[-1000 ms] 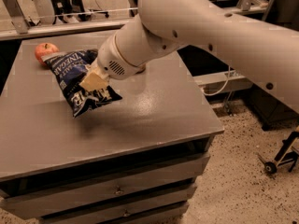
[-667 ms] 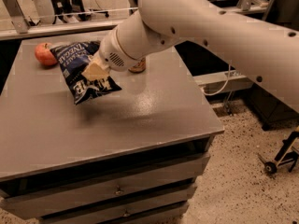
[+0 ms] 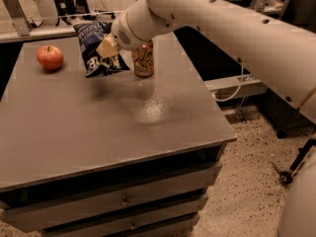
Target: Move blue chip bag near apple
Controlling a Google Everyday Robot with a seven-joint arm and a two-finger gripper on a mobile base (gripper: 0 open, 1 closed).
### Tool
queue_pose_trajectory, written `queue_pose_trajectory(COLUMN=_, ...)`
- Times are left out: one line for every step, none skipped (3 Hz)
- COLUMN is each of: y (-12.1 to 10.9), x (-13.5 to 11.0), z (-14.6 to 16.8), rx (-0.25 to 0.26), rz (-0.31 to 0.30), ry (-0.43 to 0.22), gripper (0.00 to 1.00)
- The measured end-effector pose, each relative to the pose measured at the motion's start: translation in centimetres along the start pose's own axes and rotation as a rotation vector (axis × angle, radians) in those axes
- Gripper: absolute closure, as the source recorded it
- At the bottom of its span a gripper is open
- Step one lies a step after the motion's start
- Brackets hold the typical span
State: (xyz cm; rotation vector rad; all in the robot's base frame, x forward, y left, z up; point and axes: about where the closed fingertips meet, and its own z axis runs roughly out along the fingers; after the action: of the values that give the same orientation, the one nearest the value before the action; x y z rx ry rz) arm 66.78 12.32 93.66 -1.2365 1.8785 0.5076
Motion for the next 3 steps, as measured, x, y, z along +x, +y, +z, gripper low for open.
queue_pose_trajectory(y=-1.4, x=-0.8, z=2.3, rx=0.012, rz=0.04, ry=-0.011, gripper=1.0)
queue_pose_trajectory(y=-3.4, x=-2.0, z=7.0, rx=0.008, rz=0.096, ry=-0.015, gripper=1.0)
queue_pose_trajectory(y=-4.7, x=-2.3, z=9.4, rx=0.005, rz=0.136, ry=-0.016, gripper=1.0)
